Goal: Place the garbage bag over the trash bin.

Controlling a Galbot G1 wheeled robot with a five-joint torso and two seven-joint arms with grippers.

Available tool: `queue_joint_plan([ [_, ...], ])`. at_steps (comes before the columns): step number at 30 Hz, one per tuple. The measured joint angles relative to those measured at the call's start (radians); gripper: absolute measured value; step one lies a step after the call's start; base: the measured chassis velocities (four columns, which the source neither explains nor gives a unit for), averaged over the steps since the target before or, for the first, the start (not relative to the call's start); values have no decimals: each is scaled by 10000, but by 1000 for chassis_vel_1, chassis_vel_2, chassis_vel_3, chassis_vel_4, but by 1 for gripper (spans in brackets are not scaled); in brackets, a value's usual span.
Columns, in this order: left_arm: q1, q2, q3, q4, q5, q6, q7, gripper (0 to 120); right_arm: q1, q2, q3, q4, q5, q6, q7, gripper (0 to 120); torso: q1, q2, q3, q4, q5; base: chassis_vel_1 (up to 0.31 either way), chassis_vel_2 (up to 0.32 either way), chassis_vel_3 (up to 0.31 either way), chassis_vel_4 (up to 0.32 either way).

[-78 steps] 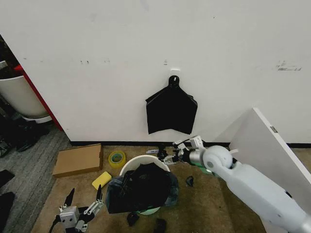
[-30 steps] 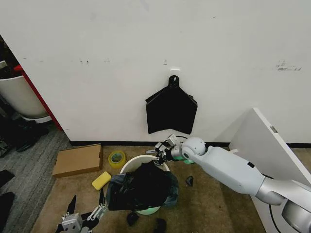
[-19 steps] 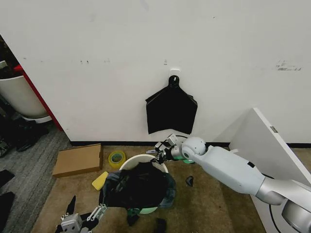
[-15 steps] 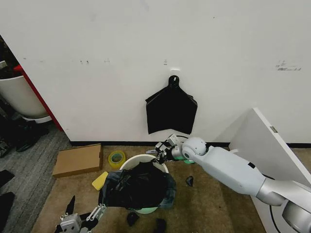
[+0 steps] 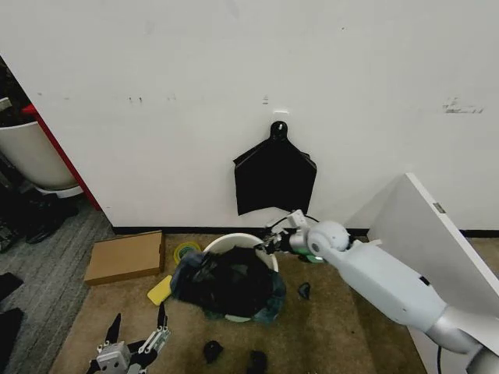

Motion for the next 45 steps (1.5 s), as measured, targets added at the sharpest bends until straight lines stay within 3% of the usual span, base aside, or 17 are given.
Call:
queue_joint_plan([
  [7, -379, 309, 31, -62, -377, 482, -13, 100, -1847, -188, 2045, 1504, 1273, 233, 2496, 3, 0, 1, -1, 2, 0, 0, 0, 0, 0],
  [16, -754, 643, 262, -158, -402, 952, -19, 100, -3899, 68, 3589, 2901, 2328, 580, 5038, 3, 1, 0, 0, -1, 1, 0, 0, 0, 0],
  [22, -948, 819, 499, -210, -332, 1232, -29, 100, -5285, 667, 4149, 4230, 2292, 1853, 6613, 3, 1, 1, -1, 1, 0, 0, 0, 0, 0],
  [29, -989, 979, 535, -117, -273, 1240, -30, 100, -6150, 1287, 4008, 4510, 1341, 2800, 7531, 3, 1, 1, -1, 1, -1, 0, 0, 0, 0],
  [37, -922, 1286, 388, -133, -401, 1293, 27, 100, -6277, 1738, 3544, 4400, 1051, 2787, 8793, 3, 1, 1, 0, 1, -1, 0, 0, 0, 0],
  [45, -881, 1293, 347, -39, -318, 1172, 139, 100, -6213, 2196, 3436, 4039, 1023, 2805, 8880, 3, 1, 1, 0, 0, -1, 0, 0, 0, 0],
])
